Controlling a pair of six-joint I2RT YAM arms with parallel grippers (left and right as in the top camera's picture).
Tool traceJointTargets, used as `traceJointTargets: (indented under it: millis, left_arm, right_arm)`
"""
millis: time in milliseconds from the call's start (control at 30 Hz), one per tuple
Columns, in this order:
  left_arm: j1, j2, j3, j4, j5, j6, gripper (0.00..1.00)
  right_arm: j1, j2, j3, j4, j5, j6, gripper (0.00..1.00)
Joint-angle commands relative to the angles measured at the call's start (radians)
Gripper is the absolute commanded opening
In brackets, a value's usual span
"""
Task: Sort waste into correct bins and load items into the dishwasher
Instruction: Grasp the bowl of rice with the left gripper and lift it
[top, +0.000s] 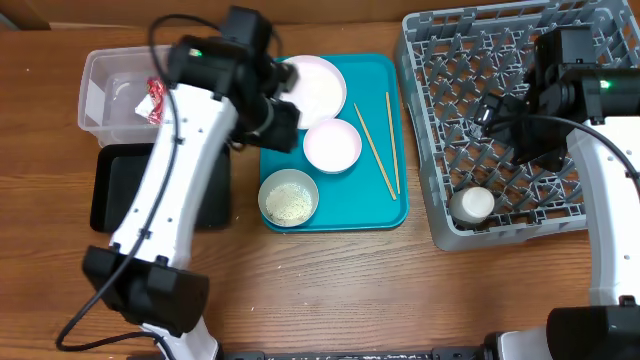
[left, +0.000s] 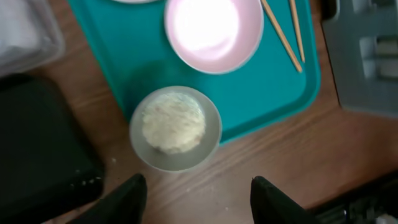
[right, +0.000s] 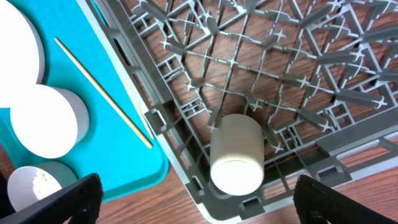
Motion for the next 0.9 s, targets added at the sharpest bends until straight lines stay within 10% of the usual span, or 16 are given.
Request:
traceJointTargets:
  millis: [0, 233, 867]
  left_arm:
    - [-0.133, 0.009, -0.092, 0.002, -0.117, -0.186, 0.56]
    - [-0.277, 0.009, -0.361, 0.192, -0.209, -0.353, 0.50]
    - [-0.275, 0.011, -0.735, 0.625, -0.255, -0.258, 0.26]
  right_arm:
    - [-0.001, -0.009, 0.013, -0.001, 0.000, -0.006, 1.00]
    - [-0.001, -0.009, 0.013, -0.002, -0.001, -0.029, 1.00]
    - [-0.001, -0.009, 0.013, -0.002, -0.001, -0.032, 1.00]
